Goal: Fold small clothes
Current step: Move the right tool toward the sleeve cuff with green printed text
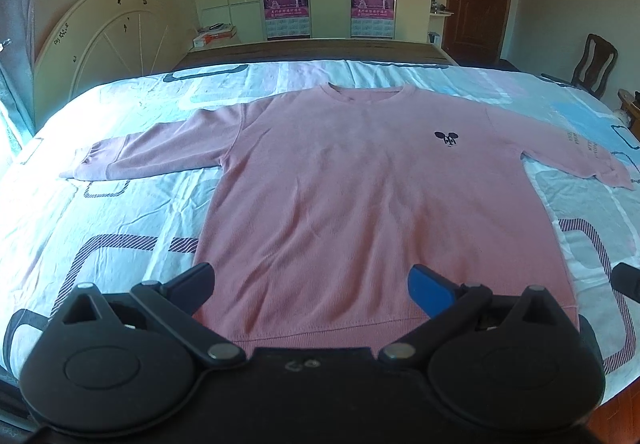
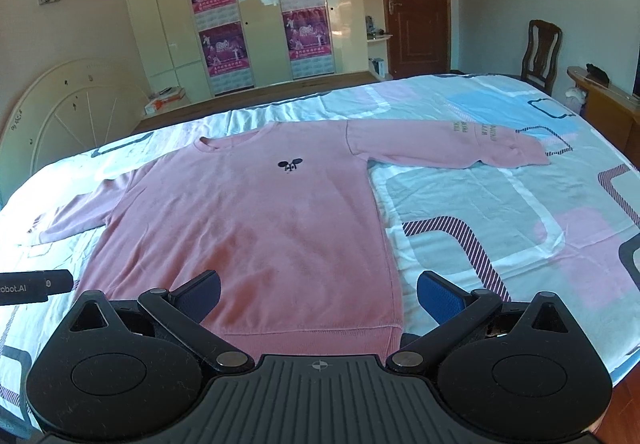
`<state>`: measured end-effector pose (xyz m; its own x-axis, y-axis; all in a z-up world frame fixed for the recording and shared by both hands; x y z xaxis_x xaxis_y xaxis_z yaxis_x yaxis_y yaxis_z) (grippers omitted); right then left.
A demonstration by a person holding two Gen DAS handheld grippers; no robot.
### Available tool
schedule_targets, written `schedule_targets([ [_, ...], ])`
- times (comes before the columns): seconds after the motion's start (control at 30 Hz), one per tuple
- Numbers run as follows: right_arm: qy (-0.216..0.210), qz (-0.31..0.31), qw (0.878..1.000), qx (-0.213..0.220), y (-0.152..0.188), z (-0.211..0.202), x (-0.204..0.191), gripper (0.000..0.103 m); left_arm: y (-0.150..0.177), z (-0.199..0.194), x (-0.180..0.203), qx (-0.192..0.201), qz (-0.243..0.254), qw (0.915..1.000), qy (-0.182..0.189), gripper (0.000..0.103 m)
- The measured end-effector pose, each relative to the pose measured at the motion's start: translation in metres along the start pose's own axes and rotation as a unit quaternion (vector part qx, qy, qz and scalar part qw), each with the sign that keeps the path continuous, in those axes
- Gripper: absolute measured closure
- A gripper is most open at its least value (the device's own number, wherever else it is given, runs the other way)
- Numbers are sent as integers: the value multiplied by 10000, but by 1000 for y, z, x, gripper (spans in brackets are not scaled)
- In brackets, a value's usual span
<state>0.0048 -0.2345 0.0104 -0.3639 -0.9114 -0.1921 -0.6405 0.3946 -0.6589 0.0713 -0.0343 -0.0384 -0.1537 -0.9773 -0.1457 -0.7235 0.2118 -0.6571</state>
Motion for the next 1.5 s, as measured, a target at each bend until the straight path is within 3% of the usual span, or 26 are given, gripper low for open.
schedule_targets([
  [0.17, 110, 106, 9999, -12, -14, 17, 15, 0, -12, 21, 7, -16, -16, 10000, 67, 0],
  [0.33, 140, 302, 9994, -64, -32, 40, 35, 0, -21, 51, 14, -238, -141, 9987, 425, 0],
  [0.6, 411, 483, 9980, -82, -64, 80, 75, 0, -38, 89, 21, -258, -407, 9978, 448, 0],
  [0.9, 783, 733, 9941, -170, -97, 133, 139, 0, -66, 129, 36, -230, -365, 9979, 479, 0],
  [1.23, 982, 1438, 9842, -318, -131, 194, 208, 0, -92, 178, 48, -496, -405, 9977, 210, 1],
  [1.5, 1348, 1990, 9704, -248, -149, 228, 263, 1, -104, 201, 59, -533, -129, 9985, 15, 1],
])
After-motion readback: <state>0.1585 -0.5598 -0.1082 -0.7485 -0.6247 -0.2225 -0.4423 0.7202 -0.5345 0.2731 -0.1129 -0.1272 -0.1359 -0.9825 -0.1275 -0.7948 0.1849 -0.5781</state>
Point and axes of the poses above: each gripper's, at about its wrist camera, not at the fingertips, and z roughly the way its jaws point, x to its right, y to its underside, the point moved 2 cm from there along z, roughly the way its jaws point, and after that the axes turned 7 degrees about z, right-handed, at the moved point
